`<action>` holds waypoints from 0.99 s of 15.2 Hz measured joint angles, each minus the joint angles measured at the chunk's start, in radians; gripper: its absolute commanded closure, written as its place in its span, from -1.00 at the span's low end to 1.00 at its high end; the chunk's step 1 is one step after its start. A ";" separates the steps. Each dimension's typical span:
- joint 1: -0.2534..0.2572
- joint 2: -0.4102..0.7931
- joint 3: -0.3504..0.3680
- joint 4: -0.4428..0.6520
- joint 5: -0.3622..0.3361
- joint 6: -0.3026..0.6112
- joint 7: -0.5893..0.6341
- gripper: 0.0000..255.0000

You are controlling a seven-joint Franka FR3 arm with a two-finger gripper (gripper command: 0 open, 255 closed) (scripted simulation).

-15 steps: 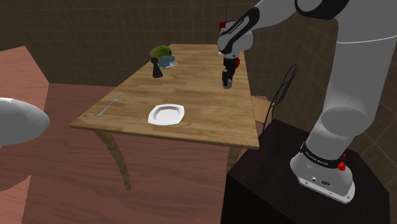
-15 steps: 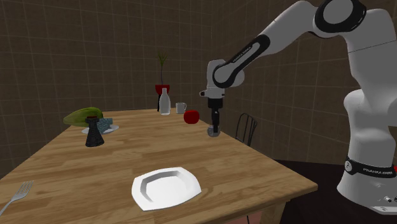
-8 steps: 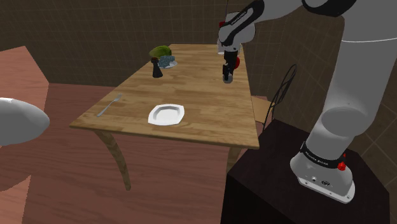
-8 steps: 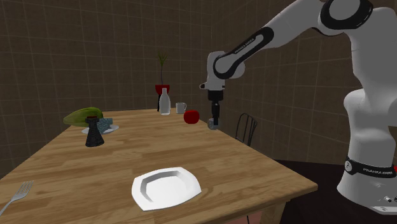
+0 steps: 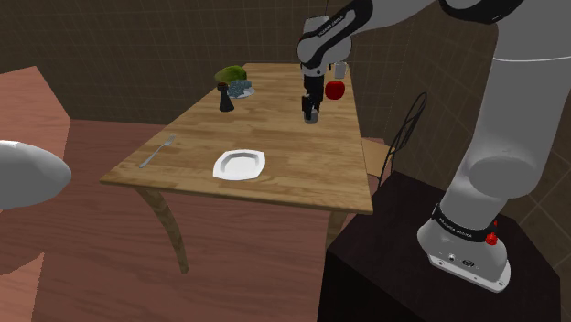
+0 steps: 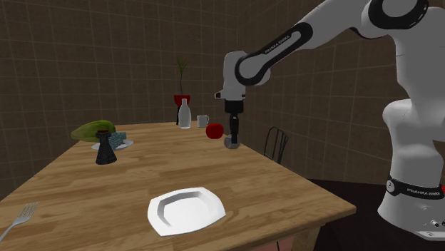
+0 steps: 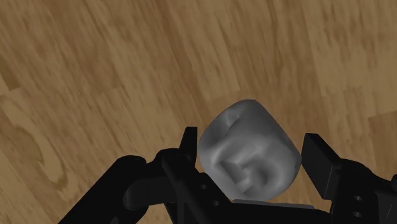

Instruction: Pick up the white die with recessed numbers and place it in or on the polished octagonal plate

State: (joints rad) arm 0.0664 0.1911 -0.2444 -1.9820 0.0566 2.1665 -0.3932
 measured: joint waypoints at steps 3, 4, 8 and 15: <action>0.041 -0.002 0.026 0.002 -0.007 -0.003 0.071 1.00; 0.056 0.007 0.037 0.016 -0.007 -0.008 0.097 1.00; 0.106 0.043 0.070 0.067 -0.008 -0.022 0.181 1.00; 0.193 0.106 0.122 0.170 -0.015 -0.061 0.327 1.00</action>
State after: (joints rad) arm 0.2597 0.2970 -0.1219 -1.8117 0.0420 2.1059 -0.0658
